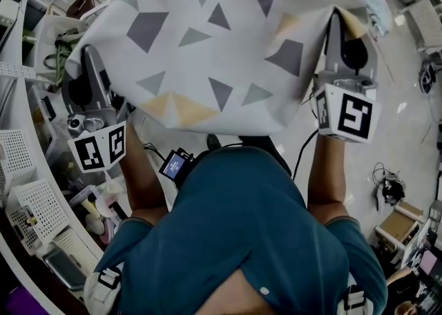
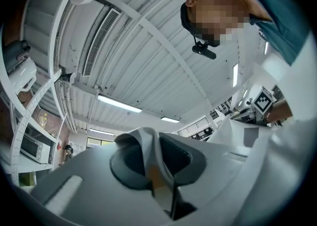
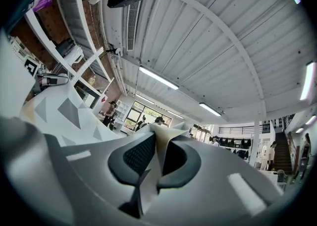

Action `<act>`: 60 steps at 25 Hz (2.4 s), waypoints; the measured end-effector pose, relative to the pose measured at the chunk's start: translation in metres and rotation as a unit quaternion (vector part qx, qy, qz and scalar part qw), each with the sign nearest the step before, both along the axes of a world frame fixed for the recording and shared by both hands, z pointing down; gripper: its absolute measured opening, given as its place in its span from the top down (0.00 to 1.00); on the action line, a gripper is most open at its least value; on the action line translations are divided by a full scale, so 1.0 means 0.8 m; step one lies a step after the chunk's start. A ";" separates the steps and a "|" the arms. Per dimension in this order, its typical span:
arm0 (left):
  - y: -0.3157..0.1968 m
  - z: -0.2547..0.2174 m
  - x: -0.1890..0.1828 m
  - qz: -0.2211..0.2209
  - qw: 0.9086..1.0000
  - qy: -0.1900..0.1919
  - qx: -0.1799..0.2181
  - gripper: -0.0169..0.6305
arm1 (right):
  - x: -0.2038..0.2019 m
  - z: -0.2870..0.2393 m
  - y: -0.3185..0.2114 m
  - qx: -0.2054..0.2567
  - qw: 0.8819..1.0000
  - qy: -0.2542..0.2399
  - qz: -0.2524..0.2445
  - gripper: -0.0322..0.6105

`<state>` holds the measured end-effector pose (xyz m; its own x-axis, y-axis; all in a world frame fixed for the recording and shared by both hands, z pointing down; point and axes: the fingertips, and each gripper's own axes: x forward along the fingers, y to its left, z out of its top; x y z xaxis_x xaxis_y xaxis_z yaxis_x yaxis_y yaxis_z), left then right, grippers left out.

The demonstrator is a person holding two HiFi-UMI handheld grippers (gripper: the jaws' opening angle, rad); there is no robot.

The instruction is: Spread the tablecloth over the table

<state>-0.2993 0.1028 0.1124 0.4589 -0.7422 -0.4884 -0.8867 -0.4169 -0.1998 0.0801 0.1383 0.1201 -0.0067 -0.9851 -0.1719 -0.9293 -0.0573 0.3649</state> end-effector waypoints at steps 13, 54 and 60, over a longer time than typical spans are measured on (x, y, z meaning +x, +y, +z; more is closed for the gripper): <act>-0.067 0.012 0.082 -0.064 0.997 -0.020 -0.025 0.91 | 0.092 0.033 -0.116 -0.015 0.997 -0.030 -0.063 0.91; -0.363 0.155 0.045 -0.063 0.988 -0.018 -0.141 0.91 | 0.074 0.181 -0.381 -0.115 0.992 -0.020 -0.053 0.91; -0.398 0.172 0.052 -0.061 0.986 -0.022 -0.157 0.91 | 0.086 0.204 -0.410 -0.134 0.990 -0.022 -0.048 0.91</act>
<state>-0.2581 -0.2158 0.2497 0.3720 -0.9045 -0.2086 -0.9277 -0.3546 -0.1169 0.1487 -0.1896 0.2837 -0.1016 -0.9905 0.0926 -0.9410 0.1259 0.3141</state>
